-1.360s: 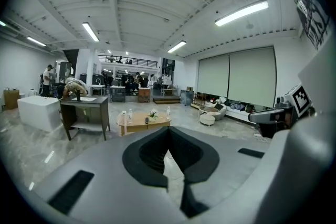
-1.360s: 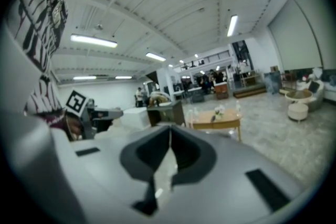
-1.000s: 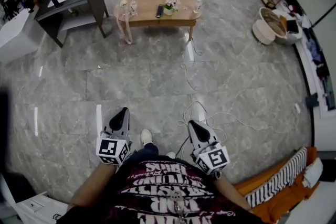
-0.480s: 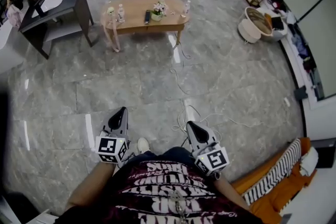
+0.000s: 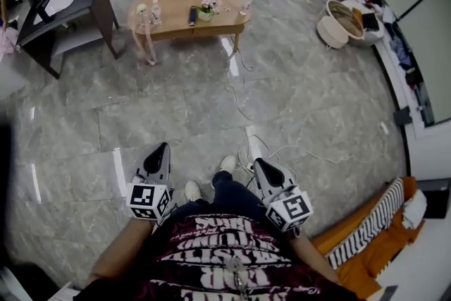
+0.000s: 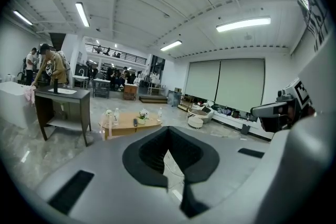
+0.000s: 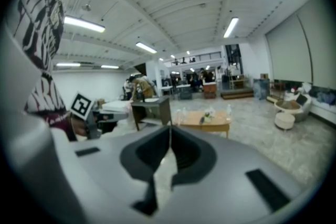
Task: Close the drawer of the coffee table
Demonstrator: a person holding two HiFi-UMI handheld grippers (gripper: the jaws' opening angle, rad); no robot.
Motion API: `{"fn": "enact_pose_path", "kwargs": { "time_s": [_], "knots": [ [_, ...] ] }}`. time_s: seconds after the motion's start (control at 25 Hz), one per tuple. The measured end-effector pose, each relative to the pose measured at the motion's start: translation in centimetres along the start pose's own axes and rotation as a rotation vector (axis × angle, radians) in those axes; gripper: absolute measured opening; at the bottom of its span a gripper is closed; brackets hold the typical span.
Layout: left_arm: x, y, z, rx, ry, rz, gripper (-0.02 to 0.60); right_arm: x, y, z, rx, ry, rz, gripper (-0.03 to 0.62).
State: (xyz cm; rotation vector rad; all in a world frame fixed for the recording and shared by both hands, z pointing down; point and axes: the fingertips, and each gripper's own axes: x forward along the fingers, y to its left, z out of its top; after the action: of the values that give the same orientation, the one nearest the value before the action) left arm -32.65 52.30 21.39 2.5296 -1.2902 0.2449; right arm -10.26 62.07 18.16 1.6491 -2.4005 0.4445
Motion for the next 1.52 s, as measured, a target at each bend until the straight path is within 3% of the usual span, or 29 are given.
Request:
{"fn": "enact_pose_path", "kwargs": {
  "time_s": [0.24,0.52,1.04,1.2,1.52],
  "knots": [
    [1.9,2.0,-0.7,-0.003,0.042,0.056,0.021,3.1,-1.7,-1.1,0.029,0.026,0.033,0.035],
    [6.3,0.7,-0.6,0.021,0.085,0.066,0.021,5.6,-6.6,-0.7,0.047,0.038,0.058,0.035],
    [16.6,-1.1,5.4,0.055,0.038,0.148,0.021,9.9,-17.9,4.1,0.061,-0.043,0.095,0.035],
    [18.0,-2.2,5.8,0.079,0.031,0.172,0.021,10.8,-19.9,4.3,0.048,-0.053,0.138,0.035],
    [18.7,-1.2,6.3,0.087,0.059,0.233,0.021,12.7,-22.9,4.3,0.131,-0.032,0.139,0.035]
  ]
}}
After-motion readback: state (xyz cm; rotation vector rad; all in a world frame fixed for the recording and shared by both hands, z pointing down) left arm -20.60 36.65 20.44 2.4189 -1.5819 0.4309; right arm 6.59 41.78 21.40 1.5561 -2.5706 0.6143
